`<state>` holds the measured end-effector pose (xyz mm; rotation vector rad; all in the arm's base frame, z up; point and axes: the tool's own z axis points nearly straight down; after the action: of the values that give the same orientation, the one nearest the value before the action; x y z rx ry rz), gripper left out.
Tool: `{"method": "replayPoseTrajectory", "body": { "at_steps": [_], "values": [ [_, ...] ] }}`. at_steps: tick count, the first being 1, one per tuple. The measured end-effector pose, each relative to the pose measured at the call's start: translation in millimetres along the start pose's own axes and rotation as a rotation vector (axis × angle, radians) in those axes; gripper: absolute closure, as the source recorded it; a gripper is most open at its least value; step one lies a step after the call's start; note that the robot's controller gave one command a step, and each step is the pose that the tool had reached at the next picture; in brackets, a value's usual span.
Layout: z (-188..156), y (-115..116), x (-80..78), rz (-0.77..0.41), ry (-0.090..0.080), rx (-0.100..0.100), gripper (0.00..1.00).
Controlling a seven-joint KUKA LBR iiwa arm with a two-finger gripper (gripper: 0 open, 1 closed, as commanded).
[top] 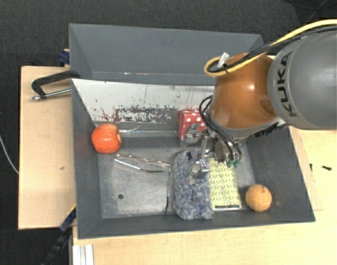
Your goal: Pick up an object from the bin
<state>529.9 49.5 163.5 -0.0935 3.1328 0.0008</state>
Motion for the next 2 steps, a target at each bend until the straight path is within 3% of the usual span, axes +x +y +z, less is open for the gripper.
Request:
{"method": "replayPoseTrajectory", "body": {
  "at_steps": [1, 2],
  "values": [
    [80.4, -6.5, 11.2, 0.033, 0.008, -0.004, 1.00],
    [80.4, -6.5, 11.2, 0.033, 0.008, -0.004, 1.00]
  ]
}}
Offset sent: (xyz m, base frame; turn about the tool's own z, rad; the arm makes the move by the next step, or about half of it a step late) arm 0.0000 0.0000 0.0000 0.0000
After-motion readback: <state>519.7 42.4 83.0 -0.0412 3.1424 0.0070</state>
